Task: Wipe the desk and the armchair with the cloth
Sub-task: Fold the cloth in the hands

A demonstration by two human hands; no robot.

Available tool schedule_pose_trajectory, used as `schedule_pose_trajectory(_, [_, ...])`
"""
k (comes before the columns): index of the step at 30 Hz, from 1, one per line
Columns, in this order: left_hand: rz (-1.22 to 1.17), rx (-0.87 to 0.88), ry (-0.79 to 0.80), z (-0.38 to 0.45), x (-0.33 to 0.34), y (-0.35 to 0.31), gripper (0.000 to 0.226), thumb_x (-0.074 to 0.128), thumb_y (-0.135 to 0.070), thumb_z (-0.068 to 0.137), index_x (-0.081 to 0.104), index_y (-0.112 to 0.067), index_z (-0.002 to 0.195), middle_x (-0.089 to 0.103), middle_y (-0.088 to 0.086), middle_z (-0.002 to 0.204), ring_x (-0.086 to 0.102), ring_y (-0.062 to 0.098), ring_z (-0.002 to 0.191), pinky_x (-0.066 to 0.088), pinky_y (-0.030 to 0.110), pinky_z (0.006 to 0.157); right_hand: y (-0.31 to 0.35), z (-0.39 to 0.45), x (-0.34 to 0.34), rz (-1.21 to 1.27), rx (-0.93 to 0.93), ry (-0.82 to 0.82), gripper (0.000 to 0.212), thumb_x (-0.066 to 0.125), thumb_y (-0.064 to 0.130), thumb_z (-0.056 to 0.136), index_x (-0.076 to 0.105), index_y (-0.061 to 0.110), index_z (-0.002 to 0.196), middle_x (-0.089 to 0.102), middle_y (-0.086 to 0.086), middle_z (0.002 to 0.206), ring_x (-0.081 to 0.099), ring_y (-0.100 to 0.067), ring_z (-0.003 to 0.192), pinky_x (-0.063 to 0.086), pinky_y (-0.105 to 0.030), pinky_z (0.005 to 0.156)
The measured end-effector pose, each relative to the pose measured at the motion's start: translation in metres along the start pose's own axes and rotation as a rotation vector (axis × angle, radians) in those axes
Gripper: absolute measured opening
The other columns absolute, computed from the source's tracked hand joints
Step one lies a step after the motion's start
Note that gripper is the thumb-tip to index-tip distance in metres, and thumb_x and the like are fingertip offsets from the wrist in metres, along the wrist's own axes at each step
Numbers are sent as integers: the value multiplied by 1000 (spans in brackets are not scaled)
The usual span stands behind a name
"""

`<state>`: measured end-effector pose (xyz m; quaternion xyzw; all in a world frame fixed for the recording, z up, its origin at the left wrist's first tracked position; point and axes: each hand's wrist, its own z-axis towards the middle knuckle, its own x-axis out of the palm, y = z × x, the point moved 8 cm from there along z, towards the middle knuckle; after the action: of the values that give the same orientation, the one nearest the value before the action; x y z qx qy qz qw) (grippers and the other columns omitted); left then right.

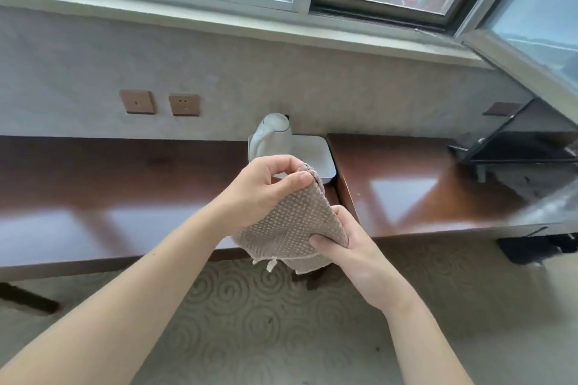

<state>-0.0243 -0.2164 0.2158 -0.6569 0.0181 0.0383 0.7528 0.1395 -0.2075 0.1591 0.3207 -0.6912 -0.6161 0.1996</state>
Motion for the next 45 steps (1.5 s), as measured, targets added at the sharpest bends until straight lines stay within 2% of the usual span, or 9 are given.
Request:
schedule_pose_trajectory(8, [-106,-178,-221,117,16,75,16,58,-27,101,64,-22,87,58,-15,67,49,2,56,39,17,51,-32,95,-140,265,-48,-65,21,69,16,90,60,12,108,66,-10,105,61,-24,100,48,-46,94])
schedule_pose_trajectory(14, [-83,-415,-328,170,40,137,42,68,-49,85,59,-23,116,76,-8,91,69,10,91,50,27,87,-71,175,-201,436,88,-13,17,62,5,90,70,15,102,71,-14,105,67,-27,100,55,-39,87])
schedule_pose_trajectory(18, [-100,-494,-263,195,52,166,43,74,-18,92,55,-21,131,76,0,111,71,15,107,54,25,91,-92,220,-225,516,217,37,24,63,3,92,62,10,115,72,-17,111,70,-30,99,59,-37,80])
schedule_pose_trajectory(24, [220,-558,-564,241,14,219,47,68,-22,95,35,-43,120,77,-11,82,71,9,76,52,28,75,-124,296,-260,-37,234,-180,38,65,11,93,42,41,99,71,-10,94,66,-17,75,52,-32,69])
schedule_pose_trajectory(27, [458,-518,-464,282,4,255,34,62,-23,98,39,-43,114,60,-15,75,58,-1,66,47,22,69,-136,344,-268,-353,170,-222,28,59,14,95,44,38,97,65,10,90,63,-9,78,44,-21,64])
schedule_pose_trajectory(31, [598,-534,-183,336,3,312,27,69,-28,94,61,-28,120,50,-15,111,53,7,107,37,17,100,-164,404,-268,-492,155,-208,31,46,7,98,62,33,107,66,14,100,60,-10,94,39,-22,74])
schedule_pose_trajectory(36, [701,-633,-16,376,-3,368,73,70,-22,92,32,-8,153,14,19,162,28,31,148,16,21,116,-205,472,-243,-680,237,-56,42,44,12,101,47,9,143,46,-12,145,41,-25,137,28,-24,108])
schedule_pose_trajectory(41, [721,-625,42,402,-3,409,80,63,-15,96,13,-7,159,-25,23,162,1,29,156,12,20,118,-251,511,-227,-821,333,82,59,47,20,99,29,9,153,14,-11,166,13,-25,153,15,-33,122])
schedule_pose_trajectory(45, [1070,-596,137,396,11,422,71,40,-20,105,-3,-3,158,-17,17,167,-16,32,154,-8,32,123,-268,509,-225,-893,340,59,52,34,30,106,26,16,156,-2,-11,167,-7,-35,153,-2,-38,123])
